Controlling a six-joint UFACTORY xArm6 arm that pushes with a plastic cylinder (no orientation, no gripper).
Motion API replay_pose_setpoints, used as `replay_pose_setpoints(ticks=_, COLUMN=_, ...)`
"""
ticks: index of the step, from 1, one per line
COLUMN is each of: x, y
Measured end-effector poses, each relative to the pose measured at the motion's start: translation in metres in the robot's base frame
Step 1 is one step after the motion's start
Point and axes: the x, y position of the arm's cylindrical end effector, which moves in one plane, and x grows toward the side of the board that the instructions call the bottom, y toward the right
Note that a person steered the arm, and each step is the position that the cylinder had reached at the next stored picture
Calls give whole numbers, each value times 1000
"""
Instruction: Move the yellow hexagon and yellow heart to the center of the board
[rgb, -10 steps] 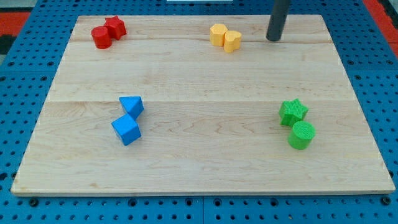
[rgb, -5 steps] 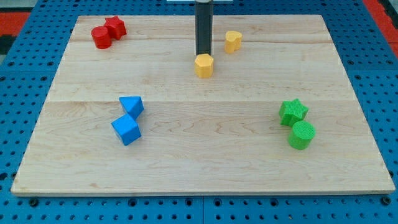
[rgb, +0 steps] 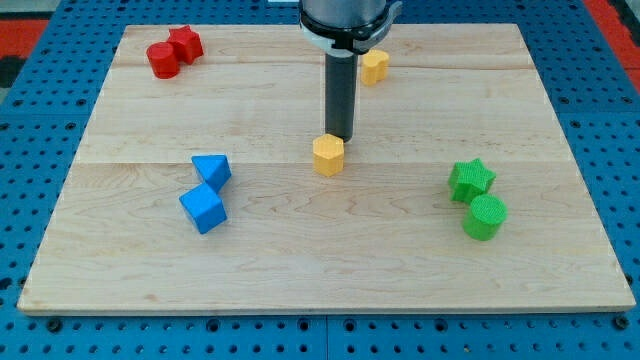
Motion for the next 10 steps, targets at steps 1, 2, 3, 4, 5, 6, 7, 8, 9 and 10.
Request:
replay_pose_setpoints(ticks=1, x=11, y=1)
replay_pose_setpoints(ticks=2, x=30, y=-1)
replay_pose_setpoints(ticks=3, x=36, y=17)
replay_pose_setpoints(ticks=4, x=105, y=36)
replay_pose_setpoints(ticks=5, x=87, y=-13)
replay_pose_setpoints(ticks=6, x=31, y=-26)
replay_pose_setpoints(ticks=7, x=-8, y=-26)
replay_pose_setpoints(ticks=8, x=5, y=73)
replay_pose_setpoints(ticks=9, x=-75, y=152)
replay_pose_setpoints(ticks=10, x=-139, y=144)
